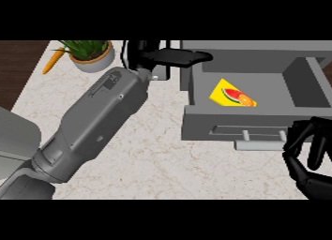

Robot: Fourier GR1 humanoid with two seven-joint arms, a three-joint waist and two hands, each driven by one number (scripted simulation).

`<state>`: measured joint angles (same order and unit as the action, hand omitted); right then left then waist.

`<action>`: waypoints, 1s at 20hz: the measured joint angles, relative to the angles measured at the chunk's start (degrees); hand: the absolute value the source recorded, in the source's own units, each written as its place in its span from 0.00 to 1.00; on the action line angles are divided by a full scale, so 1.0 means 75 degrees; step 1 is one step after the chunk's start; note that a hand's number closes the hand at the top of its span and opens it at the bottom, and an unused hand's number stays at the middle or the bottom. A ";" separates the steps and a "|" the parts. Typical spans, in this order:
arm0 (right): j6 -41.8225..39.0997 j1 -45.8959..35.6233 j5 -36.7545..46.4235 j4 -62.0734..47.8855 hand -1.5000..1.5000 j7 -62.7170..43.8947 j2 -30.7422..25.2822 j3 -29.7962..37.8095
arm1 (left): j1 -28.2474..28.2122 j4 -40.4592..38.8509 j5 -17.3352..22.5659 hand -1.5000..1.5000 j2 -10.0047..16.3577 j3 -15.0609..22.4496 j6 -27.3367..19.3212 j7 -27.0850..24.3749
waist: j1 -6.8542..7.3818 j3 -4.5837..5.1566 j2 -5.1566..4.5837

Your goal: Pick up the cup, place it into the drawer and close the drawer

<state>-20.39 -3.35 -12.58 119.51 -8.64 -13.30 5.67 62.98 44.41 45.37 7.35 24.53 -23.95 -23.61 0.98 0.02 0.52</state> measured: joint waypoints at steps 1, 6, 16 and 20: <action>-0.0042 0.0069 0.0166 0.0041 1.00 0.0031 -0.0038 -0.0057 | -0.0238 0.0308 -0.0006 0.00 0.0100 0.0007 -0.0095 0.0085 | 0.0024 0.0001 0.0007; -0.0175 0.0263 0.0865 0.0177 1.00 -0.0068 -0.0246 -0.0309 | -0.1556 0.1847 0.0085 0.00 0.1081 -0.0123 0.0001 0.0476 | 0.0107 0.0001 0.0019; -0.0111 -0.0045 0.2727 -0.0685 1.00 0.0401 -0.0426 -0.0892 | -0.4350 0.4640 0.0292 0.00 0.2552 -0.0611 0.0436 0.0945 | 0.0100 -0.0002 -0.0030; 0.0000 -0.0135 0.4241 -0.1221 1.00 0.1233 -0.0820 -0.1484 | -0.5030 0.4898 0.0370 0.00 0.2777 -0.0768 0.0870 0.0774 | 0.0117 -0.0002 -0.0059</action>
<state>-20.39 -4.36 19.22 110.35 0.61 -19.45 -5.46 25.25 81.14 48.14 28.18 18.78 -17.42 -17.80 1.86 0.01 0.08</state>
